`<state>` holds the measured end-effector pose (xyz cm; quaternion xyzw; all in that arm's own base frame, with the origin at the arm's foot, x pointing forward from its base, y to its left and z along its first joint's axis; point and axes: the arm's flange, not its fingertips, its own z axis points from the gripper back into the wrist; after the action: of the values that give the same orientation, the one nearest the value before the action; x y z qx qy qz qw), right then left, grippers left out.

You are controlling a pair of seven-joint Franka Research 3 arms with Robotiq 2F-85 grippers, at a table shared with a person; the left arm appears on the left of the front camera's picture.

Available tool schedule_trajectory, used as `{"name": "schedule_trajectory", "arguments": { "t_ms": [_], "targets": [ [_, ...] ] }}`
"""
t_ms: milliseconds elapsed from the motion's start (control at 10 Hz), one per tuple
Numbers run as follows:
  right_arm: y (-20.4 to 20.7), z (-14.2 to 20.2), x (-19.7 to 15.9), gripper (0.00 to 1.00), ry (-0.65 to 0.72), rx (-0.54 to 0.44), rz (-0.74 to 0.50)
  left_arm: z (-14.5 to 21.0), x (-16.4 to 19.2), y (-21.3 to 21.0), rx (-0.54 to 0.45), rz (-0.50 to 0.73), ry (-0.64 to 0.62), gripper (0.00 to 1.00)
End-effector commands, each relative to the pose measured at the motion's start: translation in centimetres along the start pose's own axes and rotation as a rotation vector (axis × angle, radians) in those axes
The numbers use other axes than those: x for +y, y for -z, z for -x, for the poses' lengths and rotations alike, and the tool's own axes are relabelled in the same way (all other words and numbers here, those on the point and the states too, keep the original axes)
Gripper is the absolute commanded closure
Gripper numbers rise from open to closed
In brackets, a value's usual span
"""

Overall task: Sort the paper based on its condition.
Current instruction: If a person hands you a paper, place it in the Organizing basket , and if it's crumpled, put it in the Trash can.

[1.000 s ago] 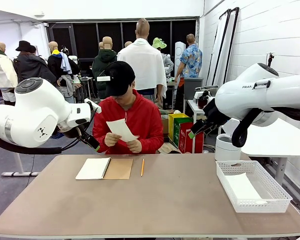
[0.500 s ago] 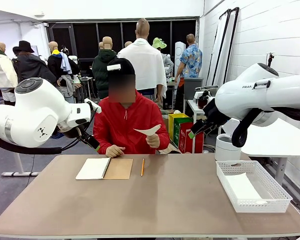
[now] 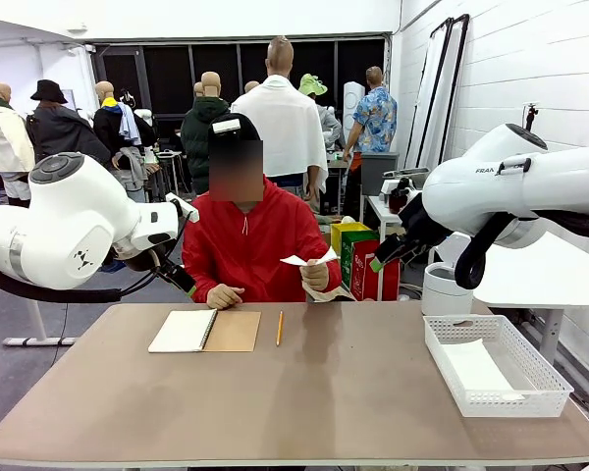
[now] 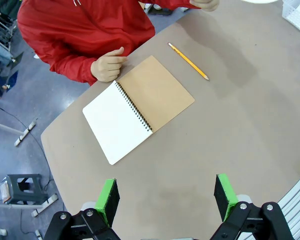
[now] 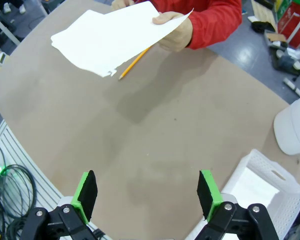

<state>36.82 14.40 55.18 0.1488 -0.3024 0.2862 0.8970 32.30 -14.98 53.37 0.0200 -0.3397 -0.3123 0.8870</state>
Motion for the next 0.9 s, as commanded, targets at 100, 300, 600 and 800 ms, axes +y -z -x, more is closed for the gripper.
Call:
{"name": "schedule_trajectory", "arguments": {
  "t_ms": [100, 300, 600, 800],
  "targets": [
    [0.2, 0.1, -0.2, 0.0, 0.004, 0.004, 0.002, 0.0, 0.0, 0.0, -0.001, -0.001, 0.001, 0.0],
    [0.0, 0.0, 0.0, 0.0, 0.0, 0.0, 0.0, 0.0, 0.0, 0.0, -0.001, -0.001, 0.001, 0.0],
    [0.7, -2.9, -2.2, 0.0, 0.327, 0.007, -0.099, 0.0, 0.0, 0.0, -0.001, -0.001, 0.001, 0.0],
    [1.6, -3.6, -4.0, 0.0, 0.512, 0.012, -0.226, 0.0, 0.0, 0.0, -0.001, -0.001, 0.001, 0.0]
  ]
}}
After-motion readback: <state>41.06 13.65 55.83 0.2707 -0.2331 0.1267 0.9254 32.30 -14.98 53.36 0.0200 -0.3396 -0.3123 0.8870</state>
